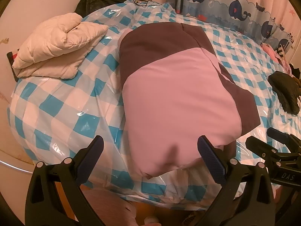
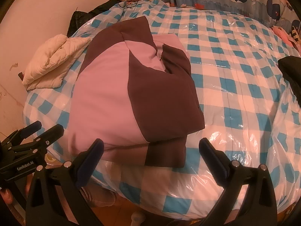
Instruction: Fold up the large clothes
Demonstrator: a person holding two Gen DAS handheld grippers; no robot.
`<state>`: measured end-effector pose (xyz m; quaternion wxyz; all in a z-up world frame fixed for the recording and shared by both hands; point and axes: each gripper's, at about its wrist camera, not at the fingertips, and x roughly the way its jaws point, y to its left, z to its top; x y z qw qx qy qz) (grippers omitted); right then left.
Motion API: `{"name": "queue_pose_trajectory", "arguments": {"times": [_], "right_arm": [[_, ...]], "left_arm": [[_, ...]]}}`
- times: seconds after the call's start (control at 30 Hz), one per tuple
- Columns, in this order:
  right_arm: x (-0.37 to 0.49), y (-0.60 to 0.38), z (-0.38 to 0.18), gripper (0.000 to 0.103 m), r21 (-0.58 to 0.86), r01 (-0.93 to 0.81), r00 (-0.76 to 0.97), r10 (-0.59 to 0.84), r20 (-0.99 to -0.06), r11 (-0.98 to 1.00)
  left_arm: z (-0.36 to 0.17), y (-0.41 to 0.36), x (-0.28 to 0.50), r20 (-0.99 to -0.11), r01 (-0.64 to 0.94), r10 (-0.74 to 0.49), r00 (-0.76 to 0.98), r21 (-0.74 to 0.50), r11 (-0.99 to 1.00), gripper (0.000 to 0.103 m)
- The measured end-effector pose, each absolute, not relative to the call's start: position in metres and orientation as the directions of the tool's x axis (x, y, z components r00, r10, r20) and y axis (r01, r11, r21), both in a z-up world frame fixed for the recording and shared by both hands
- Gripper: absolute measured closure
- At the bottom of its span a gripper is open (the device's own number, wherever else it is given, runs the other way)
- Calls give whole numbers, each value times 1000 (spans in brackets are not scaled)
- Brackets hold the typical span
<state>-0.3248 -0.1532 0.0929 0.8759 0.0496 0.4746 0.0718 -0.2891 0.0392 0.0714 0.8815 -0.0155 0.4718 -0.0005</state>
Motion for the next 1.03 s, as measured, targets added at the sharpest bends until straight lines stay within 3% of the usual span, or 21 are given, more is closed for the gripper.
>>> {"name": "queue_pose_trajectory", "arguments": {"times": [0.13, 0.27, 0.4, 0.67, 1.03], "right_arm": [[-325, -156, 91, 6, 164, -77, 534, 180, -826, 983], [-324, -160, 91, 6, 176, -77, 529, 190, -827, 981], [-324, -162, 89, 6, 190, -77, 524, 202, -827, 979], [-324, -163, 89, 6, 189, -80, 526, 202, -826, 979], [-326, -165, 90, 6, 194, -84, 529, 209, -822, 977]], "left_arm": [[72, 37, -288, -835, -12, 2, 550, -5, 1000, 7], [72, 37, -288, -837, 23, -61, 545, -58, 998, 7], [84, 43, -299, -746, 111, -257, 614, -241, 964, 7], [90, 26, -304, -734, 22, -15, 679, 0, 1000, 7], [81, 25, -297, -776, 29, -20, 631, -3, 1000, 7]]}}
